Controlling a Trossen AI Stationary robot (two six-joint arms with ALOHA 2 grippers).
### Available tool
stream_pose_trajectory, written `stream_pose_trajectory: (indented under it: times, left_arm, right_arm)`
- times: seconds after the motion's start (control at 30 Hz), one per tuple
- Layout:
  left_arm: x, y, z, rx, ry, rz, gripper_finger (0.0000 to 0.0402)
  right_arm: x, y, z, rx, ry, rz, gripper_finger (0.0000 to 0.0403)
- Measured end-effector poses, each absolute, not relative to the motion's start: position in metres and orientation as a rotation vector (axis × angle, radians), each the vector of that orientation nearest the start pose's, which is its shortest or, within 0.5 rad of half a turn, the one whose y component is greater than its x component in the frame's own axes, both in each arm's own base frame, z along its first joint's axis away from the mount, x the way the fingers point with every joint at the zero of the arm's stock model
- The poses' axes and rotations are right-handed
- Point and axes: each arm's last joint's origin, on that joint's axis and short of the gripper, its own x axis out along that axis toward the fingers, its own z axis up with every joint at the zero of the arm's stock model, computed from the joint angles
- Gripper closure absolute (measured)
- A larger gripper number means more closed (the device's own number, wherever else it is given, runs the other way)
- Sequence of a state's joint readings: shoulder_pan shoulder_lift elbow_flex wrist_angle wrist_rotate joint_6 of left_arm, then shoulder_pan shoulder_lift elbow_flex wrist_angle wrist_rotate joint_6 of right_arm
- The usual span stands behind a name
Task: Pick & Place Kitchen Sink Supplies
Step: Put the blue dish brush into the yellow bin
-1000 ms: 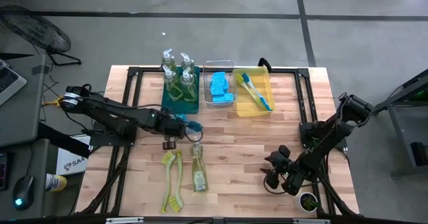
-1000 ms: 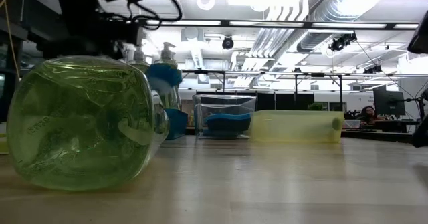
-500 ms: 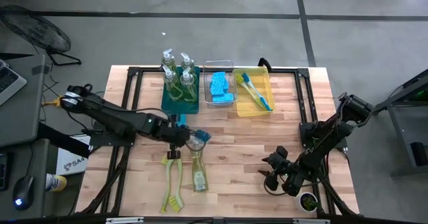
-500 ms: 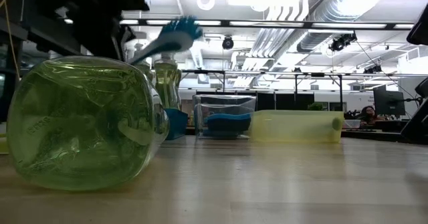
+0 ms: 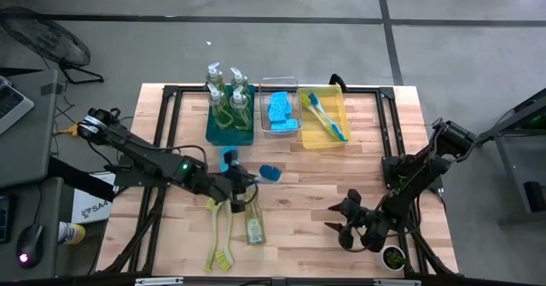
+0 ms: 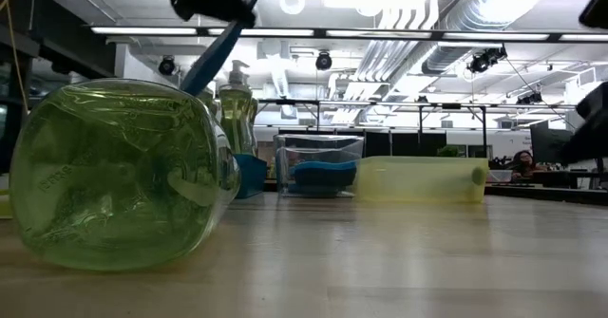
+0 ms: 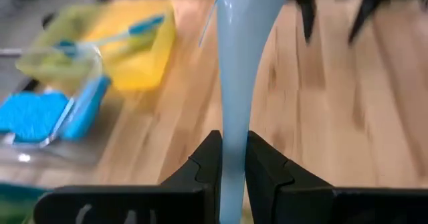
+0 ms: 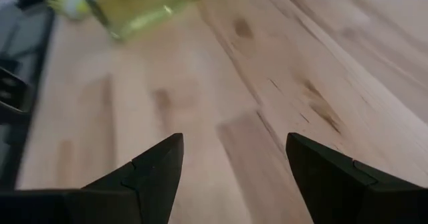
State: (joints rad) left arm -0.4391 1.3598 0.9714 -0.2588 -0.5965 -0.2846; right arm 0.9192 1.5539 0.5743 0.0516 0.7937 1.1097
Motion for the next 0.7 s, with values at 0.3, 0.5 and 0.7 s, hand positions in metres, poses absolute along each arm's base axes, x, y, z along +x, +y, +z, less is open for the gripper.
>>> stream_pose_trajectory:
  times: [0.3,0.5,0.7]
  left_arm:
    - [0.288,-0.116,0.274,0.058,0.355,0.231,0.0368]
    - [0.309,-0.125,0.263,0.069,0.261,0.226,0.0368]
    - [0.331,-0.133,0.252,0.073,0.118,0.224,0.0368]
  right_arm:
    - [0.184,0.200,0.143,0.310,0.430,-0.097,0.0144]
    - [0.195,0.201,0.154,0.266,0.360,-0.024,0.0144]
    - [0.205,0.195,0.162,0.167,0.296,-0.015,0.0144]
